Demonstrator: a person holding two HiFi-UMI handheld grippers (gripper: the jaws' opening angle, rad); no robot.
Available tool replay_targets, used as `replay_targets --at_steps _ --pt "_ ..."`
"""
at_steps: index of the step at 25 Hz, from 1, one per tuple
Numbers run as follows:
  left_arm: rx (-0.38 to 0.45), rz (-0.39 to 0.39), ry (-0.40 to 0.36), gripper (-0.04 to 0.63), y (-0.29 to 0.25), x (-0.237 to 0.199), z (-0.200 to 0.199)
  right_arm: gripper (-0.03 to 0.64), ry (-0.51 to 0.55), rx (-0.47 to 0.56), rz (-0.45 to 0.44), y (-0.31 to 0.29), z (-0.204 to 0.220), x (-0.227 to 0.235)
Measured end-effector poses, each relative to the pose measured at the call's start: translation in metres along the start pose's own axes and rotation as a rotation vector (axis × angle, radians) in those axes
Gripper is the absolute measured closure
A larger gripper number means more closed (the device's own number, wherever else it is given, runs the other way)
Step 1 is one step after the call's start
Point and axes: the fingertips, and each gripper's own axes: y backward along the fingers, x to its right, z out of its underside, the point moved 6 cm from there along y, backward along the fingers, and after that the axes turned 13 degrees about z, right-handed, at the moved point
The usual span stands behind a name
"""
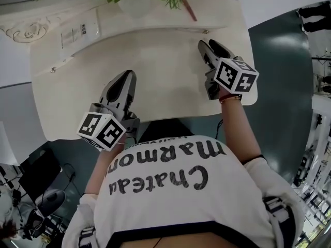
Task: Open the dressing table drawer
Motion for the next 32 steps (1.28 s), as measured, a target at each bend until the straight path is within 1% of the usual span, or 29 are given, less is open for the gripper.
replay_targets --at_steps 7,12,19,23,28,32 --pt "0.018 0.02 0.012 0.574 -0.004 -0.012 -0.022 0.443 0.007 -0.011 0.076 -0.015 -0.015 -0.001" --pt "0.041 0.044 0.024 0.572 -0.009 -0.018 -0.033 0.445 0.041 -0.013 0.142 -0.02 -0.025 0.0" --pt "0.081 0.05 0.006 0.574 -0.001 -0.015 -0.049 0.447 0.066 -0.008 0.176 -0.029 -0.029 -0.003" --pt "0.106 0.061 -0.002 0.574 0.0 -0.013 -0.057 0.471 0.057 -0.009 0.202 -0.029 -0.028 -0.002" --pt "0.131 0.073 -0.026 0.572 0.002 -0.009 -0.07 0.492 0.013 -0.005 0.235 -0.028 -0.029 -0.001" --pt "0.144 0.075 -0.034 0.573 0.004 -0.008 -0.073 0.505 -0.039 0.014 0.224 -0.029 -0.025 0.002"
